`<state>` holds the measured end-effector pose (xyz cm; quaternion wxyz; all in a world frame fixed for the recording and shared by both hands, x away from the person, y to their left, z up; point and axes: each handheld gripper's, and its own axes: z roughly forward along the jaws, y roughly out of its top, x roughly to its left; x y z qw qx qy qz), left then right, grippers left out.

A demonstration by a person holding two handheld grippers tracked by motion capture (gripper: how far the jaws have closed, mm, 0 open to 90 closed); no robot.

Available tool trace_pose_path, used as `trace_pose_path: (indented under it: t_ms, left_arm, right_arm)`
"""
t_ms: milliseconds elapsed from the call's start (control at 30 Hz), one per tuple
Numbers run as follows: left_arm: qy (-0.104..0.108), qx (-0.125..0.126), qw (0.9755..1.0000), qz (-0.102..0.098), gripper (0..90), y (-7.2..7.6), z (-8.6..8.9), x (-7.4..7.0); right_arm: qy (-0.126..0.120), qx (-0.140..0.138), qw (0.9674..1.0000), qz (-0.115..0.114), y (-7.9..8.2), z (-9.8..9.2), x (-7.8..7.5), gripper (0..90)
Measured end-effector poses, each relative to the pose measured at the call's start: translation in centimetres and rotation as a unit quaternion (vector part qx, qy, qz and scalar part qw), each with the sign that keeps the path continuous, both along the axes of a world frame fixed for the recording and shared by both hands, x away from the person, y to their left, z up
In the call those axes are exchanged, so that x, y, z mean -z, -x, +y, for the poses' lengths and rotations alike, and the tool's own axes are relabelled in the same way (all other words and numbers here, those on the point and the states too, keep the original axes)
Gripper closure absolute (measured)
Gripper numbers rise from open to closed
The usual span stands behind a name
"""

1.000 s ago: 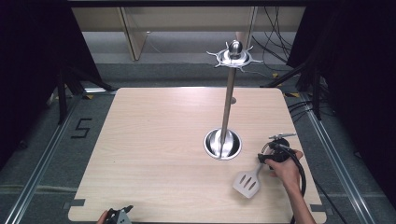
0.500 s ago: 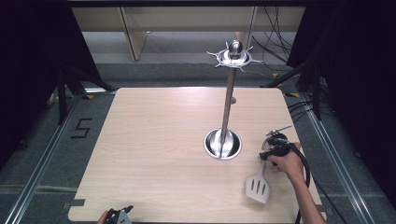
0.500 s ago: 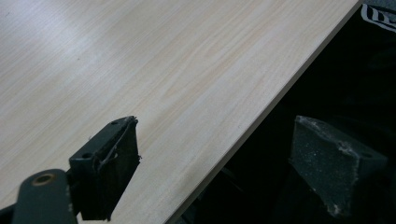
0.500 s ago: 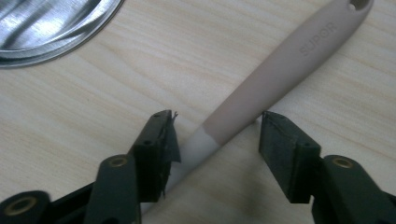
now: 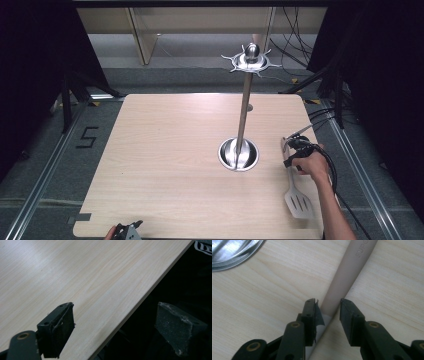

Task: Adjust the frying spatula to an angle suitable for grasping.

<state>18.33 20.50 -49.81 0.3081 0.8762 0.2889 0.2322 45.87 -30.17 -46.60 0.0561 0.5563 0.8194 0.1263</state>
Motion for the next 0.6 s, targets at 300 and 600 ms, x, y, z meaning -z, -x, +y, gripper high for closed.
trace_pose_path:
  t_ms: [300, 600]
  left_arm:
    - [0.0, 0.0, 1.0, -0.001, 14.8, 0.02, -0.04, 0.03]
    - [0.001, -0.002, 1.0, 0.001, 14.9, 0.06, -0.06, 0.04]
  right_arm:
    - [-0.001, -0.006, 1.0, 0.002, -1.01, -0.29, -0.15, 74.0]
    - [0.008, 0.05, 0.9982, 0.032, -0.97, -0.08, -0.17, 67.9]
